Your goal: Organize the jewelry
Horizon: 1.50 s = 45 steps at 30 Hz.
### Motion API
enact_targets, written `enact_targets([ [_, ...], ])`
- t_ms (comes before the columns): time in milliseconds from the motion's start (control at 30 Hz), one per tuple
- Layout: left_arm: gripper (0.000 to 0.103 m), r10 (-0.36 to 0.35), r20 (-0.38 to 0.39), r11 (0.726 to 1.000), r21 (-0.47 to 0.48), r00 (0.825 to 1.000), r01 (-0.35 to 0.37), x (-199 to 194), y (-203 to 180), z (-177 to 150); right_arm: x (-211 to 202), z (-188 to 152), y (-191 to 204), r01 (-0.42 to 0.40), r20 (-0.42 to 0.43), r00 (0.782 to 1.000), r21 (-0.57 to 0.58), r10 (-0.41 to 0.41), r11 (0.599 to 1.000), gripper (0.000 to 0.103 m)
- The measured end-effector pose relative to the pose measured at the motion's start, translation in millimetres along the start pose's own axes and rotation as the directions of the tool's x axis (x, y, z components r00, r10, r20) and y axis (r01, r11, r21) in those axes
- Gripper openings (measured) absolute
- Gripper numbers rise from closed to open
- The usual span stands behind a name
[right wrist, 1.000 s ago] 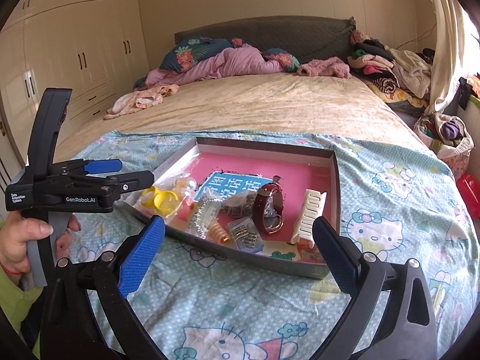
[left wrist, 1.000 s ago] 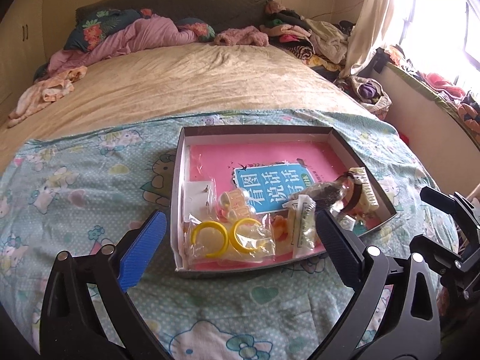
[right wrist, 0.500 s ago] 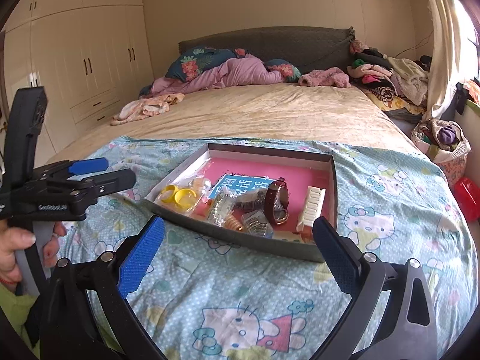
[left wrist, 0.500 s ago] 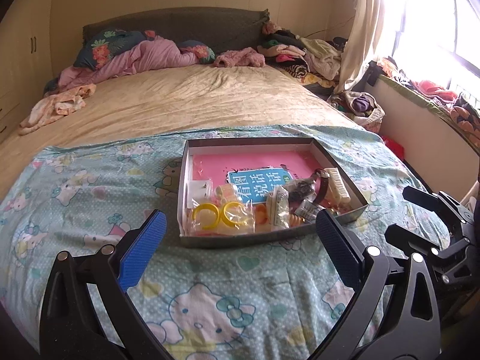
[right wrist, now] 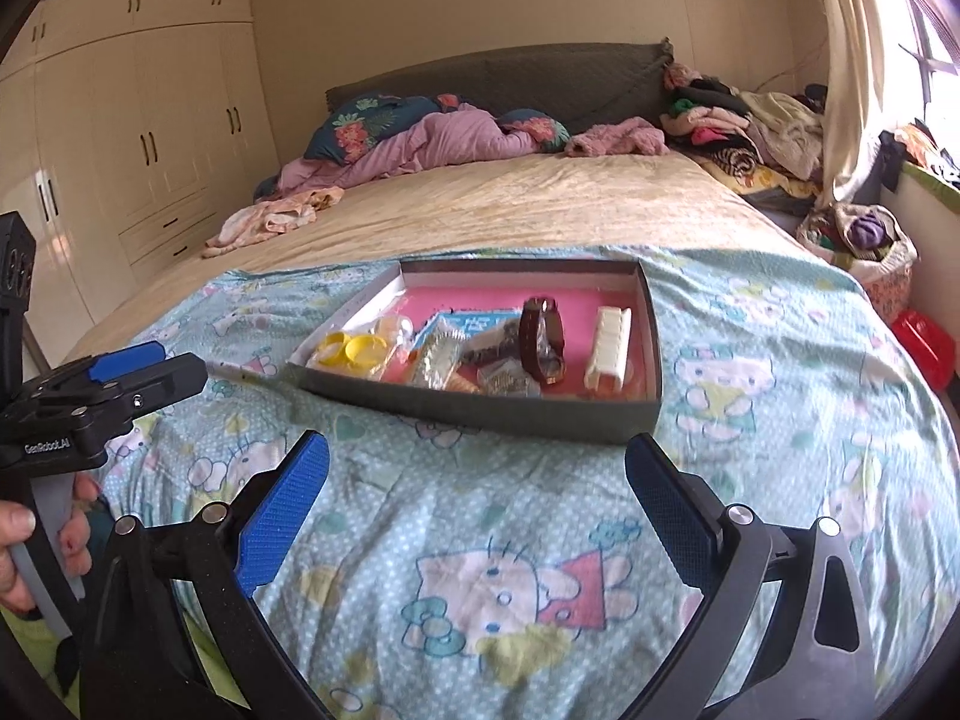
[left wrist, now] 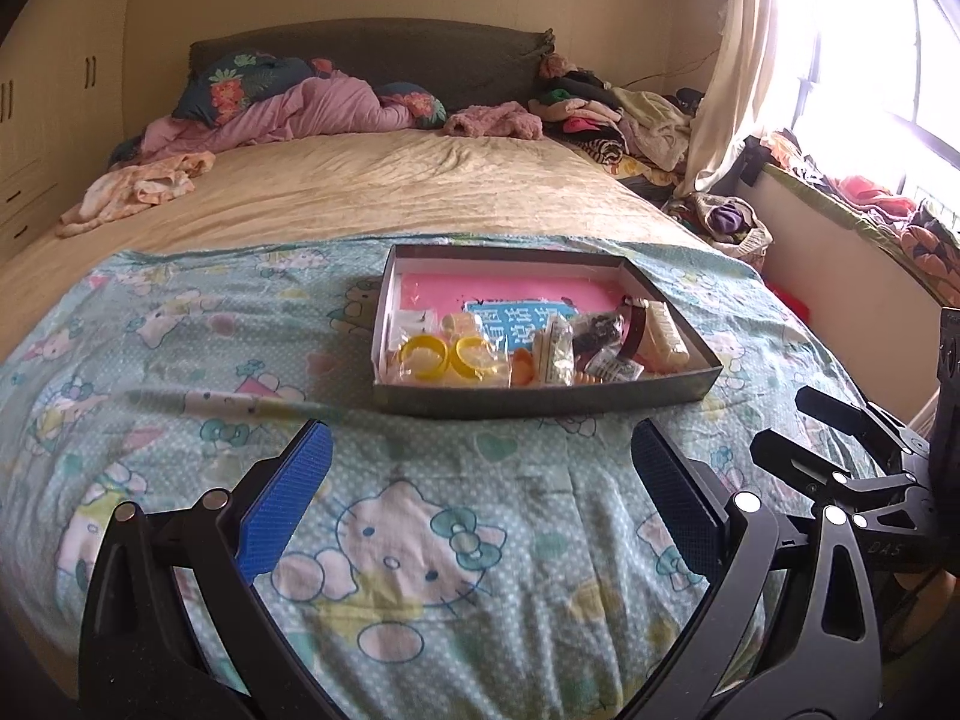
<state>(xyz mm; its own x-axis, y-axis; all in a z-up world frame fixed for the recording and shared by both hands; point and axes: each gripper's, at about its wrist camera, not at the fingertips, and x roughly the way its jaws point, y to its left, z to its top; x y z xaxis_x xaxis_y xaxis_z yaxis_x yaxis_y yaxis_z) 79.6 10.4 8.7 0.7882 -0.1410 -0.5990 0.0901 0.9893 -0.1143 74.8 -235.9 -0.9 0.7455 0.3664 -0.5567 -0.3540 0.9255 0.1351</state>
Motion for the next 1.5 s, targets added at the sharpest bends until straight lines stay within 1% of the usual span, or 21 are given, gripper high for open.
enact_targets([
  [100,0.093,-0.006,-0.012,1.0,-0.004,1.0,0.006,-0.3,-0.5,-9.4,0.9,-10.2,3.2,0.0,-0.02,1.0,0.013,0.001,1.0,0.098],
  [200,0.093,-0.003,-0.022,1.0,-0.001,1.0,0.003,0.1,0.4,-14.4,2.8,-16.2,6.6,-0.005,-0.044,0.999,-0.003,0.005,1.0,0.098],
  [300,0.093,-0.005,-0.024,1.0,-0.007,1.0,0.005,-0.1,1.6,-15.6,1.6,-17.5,6.5,-0.015,-0.044,0.999,0.015,0.016,1.0,0.098],
  [667,0.093,-0.012,-0.029,1.0,-0.01,1.0,0.012,-1.7,0.2,-17.3,5.6,-21.1,13.7,-0.024,-0.082,0.996,0.004,0.024,1.0,0.098],
  [1033,0.093,-0.005,-0.031,1.0,-0.015,0.999,0.005,-2.6,1.4,-16.6,4.5,-21.7,12.4,-0.02,-0.081,0.997,0.007,0.02,1.0,0.098],
  [1233,0.093,-0.024,-0.036,1.0,-0.017,0.999,0.024,-3.3,1.5,-18.2,3.9,-21.2,12.5,-0.023,-0.082,0.996,0.004,0.023,1.0,0.098],
  [1500,0.093,-0.021,-0.041,1.0,-0.015,0.999,0.021,-4.3,0.7,-20.0,3.8,-20.8,12.8,-0.021,-0.083,0.996,0.006,0.021,1.0,0.098],
])
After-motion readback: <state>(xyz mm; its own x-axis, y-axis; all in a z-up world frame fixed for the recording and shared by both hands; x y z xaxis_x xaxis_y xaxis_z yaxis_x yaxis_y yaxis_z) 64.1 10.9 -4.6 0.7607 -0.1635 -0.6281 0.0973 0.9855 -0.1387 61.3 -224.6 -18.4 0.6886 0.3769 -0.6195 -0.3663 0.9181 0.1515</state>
